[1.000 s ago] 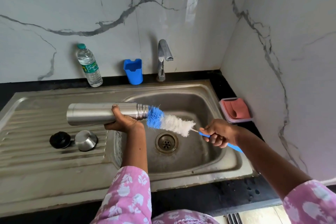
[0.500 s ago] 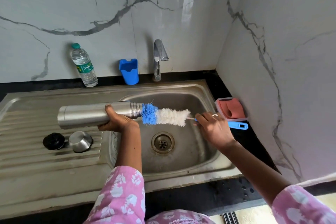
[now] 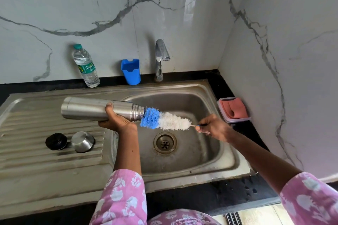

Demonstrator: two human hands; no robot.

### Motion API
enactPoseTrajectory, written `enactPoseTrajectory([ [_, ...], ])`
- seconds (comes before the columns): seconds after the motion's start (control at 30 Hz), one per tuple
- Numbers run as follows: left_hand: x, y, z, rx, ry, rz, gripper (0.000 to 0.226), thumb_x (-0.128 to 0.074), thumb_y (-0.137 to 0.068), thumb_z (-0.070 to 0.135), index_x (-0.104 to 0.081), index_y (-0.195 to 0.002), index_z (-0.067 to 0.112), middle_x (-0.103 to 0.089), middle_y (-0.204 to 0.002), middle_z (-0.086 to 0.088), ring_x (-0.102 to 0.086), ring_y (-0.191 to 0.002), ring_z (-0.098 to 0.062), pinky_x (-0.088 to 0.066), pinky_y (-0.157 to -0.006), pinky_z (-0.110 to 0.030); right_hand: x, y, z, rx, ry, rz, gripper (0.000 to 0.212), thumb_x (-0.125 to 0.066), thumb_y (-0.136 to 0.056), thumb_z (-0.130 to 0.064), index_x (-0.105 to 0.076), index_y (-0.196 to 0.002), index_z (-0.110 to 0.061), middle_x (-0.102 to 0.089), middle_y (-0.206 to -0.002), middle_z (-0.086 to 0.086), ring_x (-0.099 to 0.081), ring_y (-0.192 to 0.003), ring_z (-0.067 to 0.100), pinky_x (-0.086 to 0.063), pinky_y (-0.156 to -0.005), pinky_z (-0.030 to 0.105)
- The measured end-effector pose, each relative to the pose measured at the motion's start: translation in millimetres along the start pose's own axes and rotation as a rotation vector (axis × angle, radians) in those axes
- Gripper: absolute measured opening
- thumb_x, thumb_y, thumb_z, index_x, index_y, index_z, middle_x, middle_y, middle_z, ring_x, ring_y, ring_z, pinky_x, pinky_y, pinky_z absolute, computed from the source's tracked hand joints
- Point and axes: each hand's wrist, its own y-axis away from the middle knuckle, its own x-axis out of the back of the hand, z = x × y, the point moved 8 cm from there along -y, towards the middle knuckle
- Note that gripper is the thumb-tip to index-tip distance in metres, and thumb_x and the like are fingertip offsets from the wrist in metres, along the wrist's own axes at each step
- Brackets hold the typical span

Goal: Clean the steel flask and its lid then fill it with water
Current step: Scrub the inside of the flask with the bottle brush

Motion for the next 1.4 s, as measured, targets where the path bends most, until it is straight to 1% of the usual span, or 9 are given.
enactPoseTrajectory([
  [0.3, -13.1, 3.3, -8.6, 0.109, -0.087, -0.129, 0.046, -0.067, -0.078, 0.028, -0.043, -0.115, 0.013, -0.059, -0.095, -0.003, -0.064, -0.077, -0.017, -0.054, -0.054, -0.028, -18.2, 23.3, 32.6, -0.458, -0.296, -0.512, 0.030, -0.068, -0.066, -0.030, -0.056, -0.074, -0.004, -0.032, -0.045, -0.004, -0.022, -0.032, 0.003, -0.018, -0.038, 0.006],
  [0.4, -16.7, 3.9, -12.2, 0.140, -0.094, -0.142, 0.047, -0.067, -0.079, 0.028, -0.042, -0.115, 0.012, -0.058, -0.095, -0.004, -0.063, -0.077, -0.017, -0.053, -0.055, -0.028, -15.9, 25.7, 37.3, -0.468, -0.324, -0.507, 0.025, -0.067, -0.076, -0.027, -0.057, -0.077, -0.004, -0.032, -0.046, -0.004, -0.022, -0.032, 0.003, -0.019, -0.036, 0.007],
  [0.53, -17.4, 1.2, -10.4, 0.109, -0.110, -0.116, 0.055, -0.068, -0.078, 0.027, -0.040, -0.122, 0.009, -0.057, -0.099, -0.005, -0.063, -0.081, -0.018, -0.053, -0.058, -0.030, 3.8, 6.5, 25.4, -0.156, 0.003, -0.178, 0.017, -0.067, -0.085, -0.025, -0.059, -0.078, -0.011, -0.047, -0.053, 0.000, -0.037, -0.045, 0.014, -0.028, -0.042, 0.019],
  [0.63, -21.7, -1.9, -7.7, 0.064, -0.098, -0.095, 0.061, -0.070, -0.075, 0.027, -0.039, -0.124, 0.008, -0.057, -0.107, -0.008, -0.064, -0.087, -0.021, -0.058, -0.072, -0.039, 36.0, 7.6, -1.6, 0.159, 0.567, 0.379, 0.019, -0.074, -0.078, -0.030, -0.064, -0.084, -0.015, -0.061, -0.066, 0.004, -0.056, -0.060, 0.023, -0.041, -0.055, 0.028],
  [0.7, -24.6, -2.3, -7.7, 0.063, -0.092, -0.080, 0.062, -0.072, -0.070, 0.029, -0.040, -0.120, 0.009, -0.059, -0.110, -0.011, -0.065, -0.092, -0.025, -0.056, -0.080, -0.048, 39.2, 30.7, -28.1, 0.515, 0.846, 0.721, 0.024, -0.059, -0.085, -0.031, -0.067, -0.082, -0.009, -0.060, -0.062, 0.008, -0.059, -0.053, 0.029, -0.043, -0.046, 0.030],
  [0.83, -28.0, -2.1, -7.2, 0.064, -0.078, -0.066, 0.056, -0.073, -0.070, 0.030, -0.042, -0.113, 0.012, -0.058, -0.110, -0.010, -0.064, -0.095, -0.025, -0.055, -0.083, -0.046, 23.6, 38.9, -35.9, 0.801, 1.033, 0.703, 0.051, -0.032, -0.100, -0.038, -0.064, -0.071, -0.010, -0.055, -0.055, 0.005, -0.055, -0.043, 0.028, -0.035, -0.034, 0.027],
  [1.03, -32.4, -2.8, -8.3, 0.082, -0.035, -0.053, 0.062, -0.071, -0.074, 0.029, -0.040, -0.124, 0.010, -0.057, -0.115, -0.010, -0.064, -0.092, -0.024, -0.056, -0.082, -0.044, 27.3, 6.2, -4.1, 0.127, 0.502, 0.266, 0.038, -0.057, -0.092, -0.036, -0.056, -0.060, -0.015, -0.055, -0.057, 0.003, -0.050, -0.059, 0.022, -0.033, -0.058, 0.030],
  [1.23, -33.6, 0.4, -7.4, 0.118, -0.019, -0.087, 0.060, -0.070, -0.076, 0.027, -0.040, -0.124, 0.009, -0.058, -0.109, -0.009, -0.065, -0.086, -0.023, -0.057, -0.074, -0.042, -8.6, 18.1, 31.6, -0.382, -0.262, -0.272, 0.035, -0.055, -0.090, -0.028, -0.050, -0.063, -0.006, -0.030, -0.042, -0.006, -0.022, -0.032, 0.005, -0.014, -0.037, 0.010],
  [1.4, -33.9, 3.1, -6.8, 0.120, 0.006, -0.069, 0.067, -0.067, -0.081, 0.027, -0.033, -0.136, 0.010, -0.057, -0.112, -0.007, -0.063, -0.079, -0.016, -0.055, -0.068, -0.033, -11.6, 24.8, 27.7, -0.424, -0.337, -0.379, 0.029, -0.059, -0.080, -0.033, -0.052, -0.069, -0.008, -0.031, -0.045, -0.006, -0.022, -0.034, 0.004, -0.013, -0.036, 0.012],
])
